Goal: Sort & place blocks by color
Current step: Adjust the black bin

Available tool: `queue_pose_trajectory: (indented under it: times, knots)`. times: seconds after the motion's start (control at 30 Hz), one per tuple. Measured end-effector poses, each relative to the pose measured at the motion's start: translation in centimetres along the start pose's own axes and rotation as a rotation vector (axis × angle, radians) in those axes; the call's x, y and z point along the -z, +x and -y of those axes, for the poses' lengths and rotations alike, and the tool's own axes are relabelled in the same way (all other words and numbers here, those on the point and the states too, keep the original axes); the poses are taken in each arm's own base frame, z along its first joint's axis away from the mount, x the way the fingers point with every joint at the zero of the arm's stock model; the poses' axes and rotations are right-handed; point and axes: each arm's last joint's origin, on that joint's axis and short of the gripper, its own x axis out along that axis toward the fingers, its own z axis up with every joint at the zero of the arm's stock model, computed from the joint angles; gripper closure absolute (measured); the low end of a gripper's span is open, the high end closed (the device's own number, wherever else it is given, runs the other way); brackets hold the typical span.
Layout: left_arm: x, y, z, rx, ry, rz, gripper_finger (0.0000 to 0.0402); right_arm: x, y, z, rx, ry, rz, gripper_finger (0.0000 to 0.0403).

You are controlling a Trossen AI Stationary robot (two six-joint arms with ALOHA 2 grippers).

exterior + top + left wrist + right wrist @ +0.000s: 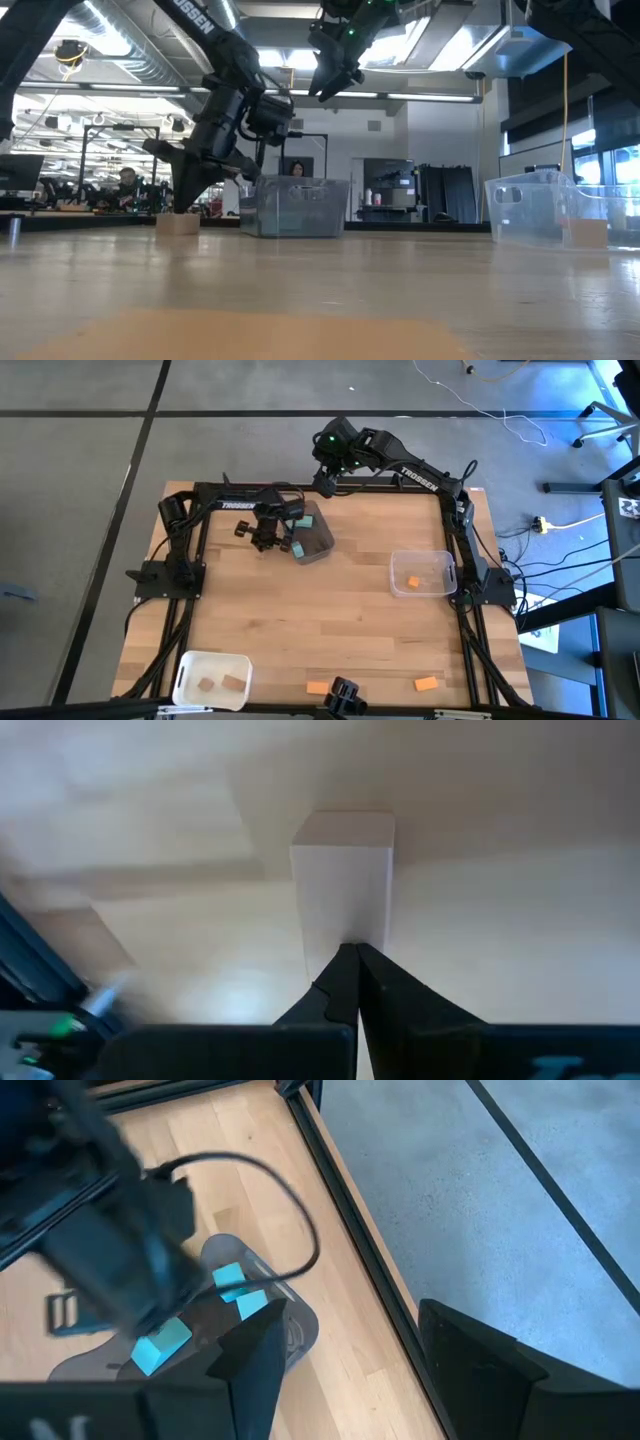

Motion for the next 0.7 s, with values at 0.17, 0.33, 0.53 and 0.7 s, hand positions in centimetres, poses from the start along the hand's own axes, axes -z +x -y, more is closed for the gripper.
queue_pose_trajectory:
  times: [0.17,0.33,0.53,0.7]
  knots:
    - [1.6,0.2,1.2,-0.037,0.018,0.045,0.0402,0.0,0.0,0.0,0.0,-0.001,0.0,0.0178]
    - [2.8,-0.5,1.5,-0.037,0.01,0.1,0.0401,0.0,0.0,0.0,0.0,-0.002,0.0,0.0178]
    - [4.1,-3.6,0.4,0.034,-0.023,0.196,0.0401,0.0,0.0,0.0,0.0,-0.001,0.0,0.0178]
    - [4.5,-5.6,-0.6,0.091,0.013,0.277,0.0401,0.0,0.0,0.0,0.0,-0.002,0.0,0.0178]
